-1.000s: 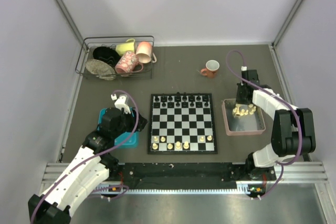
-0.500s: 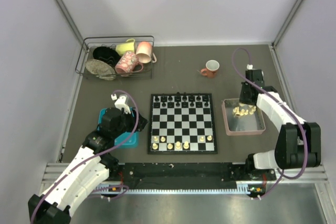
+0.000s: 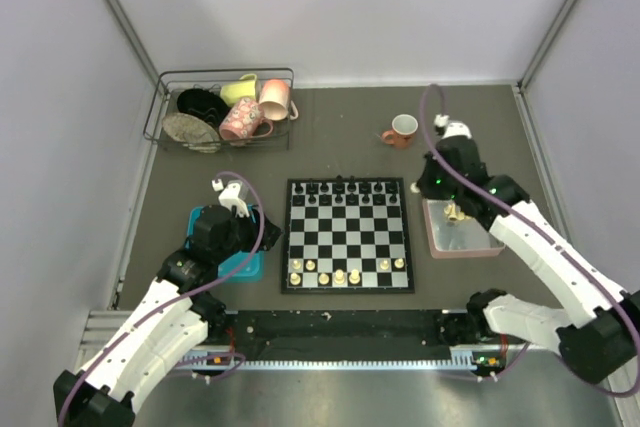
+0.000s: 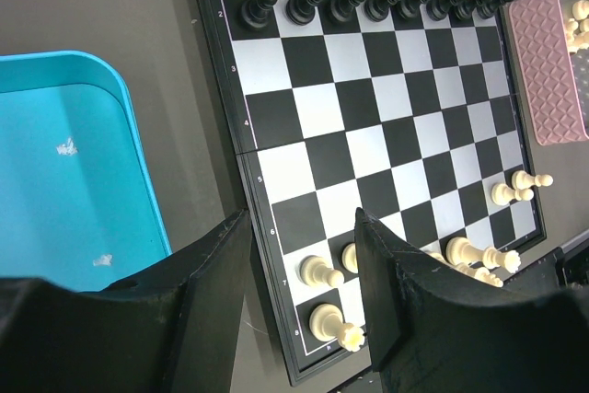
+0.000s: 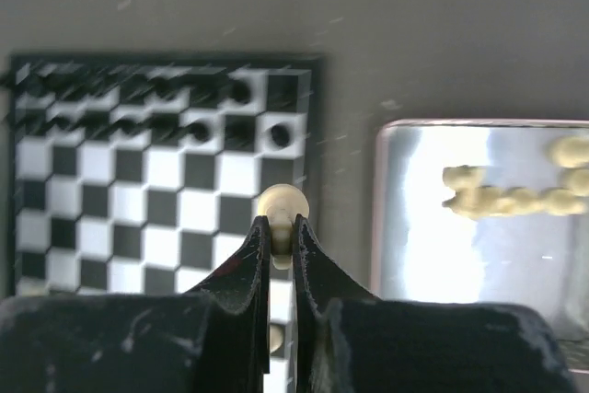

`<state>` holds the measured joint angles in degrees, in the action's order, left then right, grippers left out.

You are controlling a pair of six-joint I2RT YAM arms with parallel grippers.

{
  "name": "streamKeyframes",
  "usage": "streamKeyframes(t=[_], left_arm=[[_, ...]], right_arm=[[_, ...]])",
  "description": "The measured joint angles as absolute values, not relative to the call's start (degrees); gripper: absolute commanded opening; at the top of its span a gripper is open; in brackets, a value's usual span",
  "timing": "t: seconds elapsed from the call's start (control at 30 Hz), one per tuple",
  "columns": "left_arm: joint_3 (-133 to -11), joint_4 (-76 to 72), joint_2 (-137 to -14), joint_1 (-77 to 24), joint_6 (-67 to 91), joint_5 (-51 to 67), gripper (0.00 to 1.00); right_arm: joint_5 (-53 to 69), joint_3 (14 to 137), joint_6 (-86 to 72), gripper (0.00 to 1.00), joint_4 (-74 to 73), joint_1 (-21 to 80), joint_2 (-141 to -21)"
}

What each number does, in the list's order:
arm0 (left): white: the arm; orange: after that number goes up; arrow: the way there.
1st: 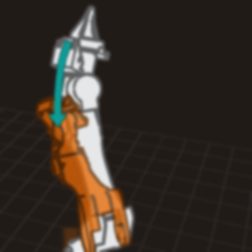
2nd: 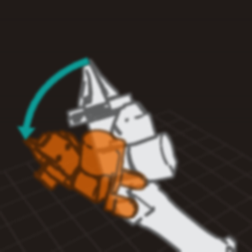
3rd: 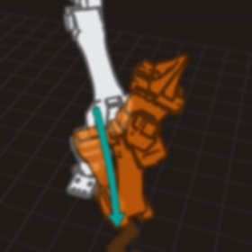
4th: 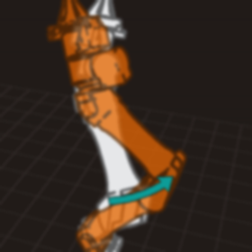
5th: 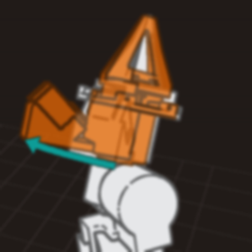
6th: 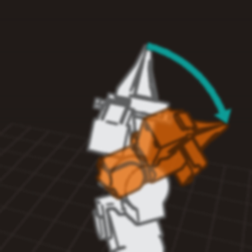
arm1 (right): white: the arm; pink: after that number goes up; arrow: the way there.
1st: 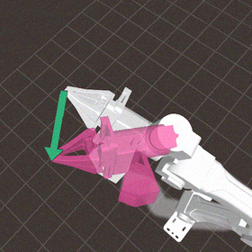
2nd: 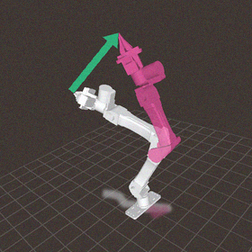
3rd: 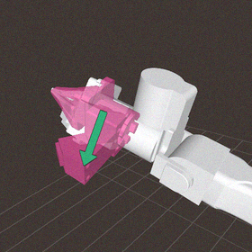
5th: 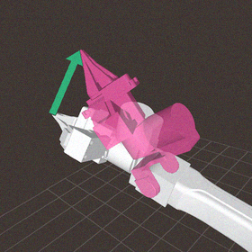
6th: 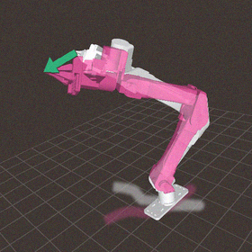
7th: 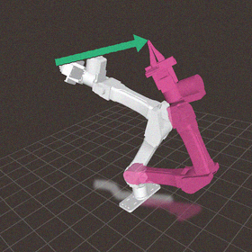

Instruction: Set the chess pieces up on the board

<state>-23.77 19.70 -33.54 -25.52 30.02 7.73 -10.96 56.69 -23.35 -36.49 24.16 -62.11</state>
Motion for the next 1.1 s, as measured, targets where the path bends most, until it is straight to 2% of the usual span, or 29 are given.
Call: streamKeyframes(t=[0.3,0.5,0.77,0.87,1.1], left_arm=[[-23.77,19.70,-34.00,-25.52,30.00,7.70,0.54],[-23.77,19.73,-33.98,-25.52,30.00,7.73,0.53],[-23.77,19.73,-34.02,-25.52,30.06,7.68,0.54],[-23.77,19.40,-34.92,-24.88,30.35,8.64,0.51],[-23.88,18.28,-38.52,-21.56,31.42,10.57,0.52]], right_arm=[[-19.09,56.62,-36.14,0.00,-42.65,55.13,-59.05],[-25.08,56.23,-47.99,0.00,-46.81,69.38,-63.00],[-30.39,56.23,-58.76,0.00,-49.82,77.52,-70.37],[-31.90,61.32,-58.78,0.00,-50.98,78.30,-74.89],[-33.69,75.99,-57.49,0.00,-50.06,79.94,-85.45]])
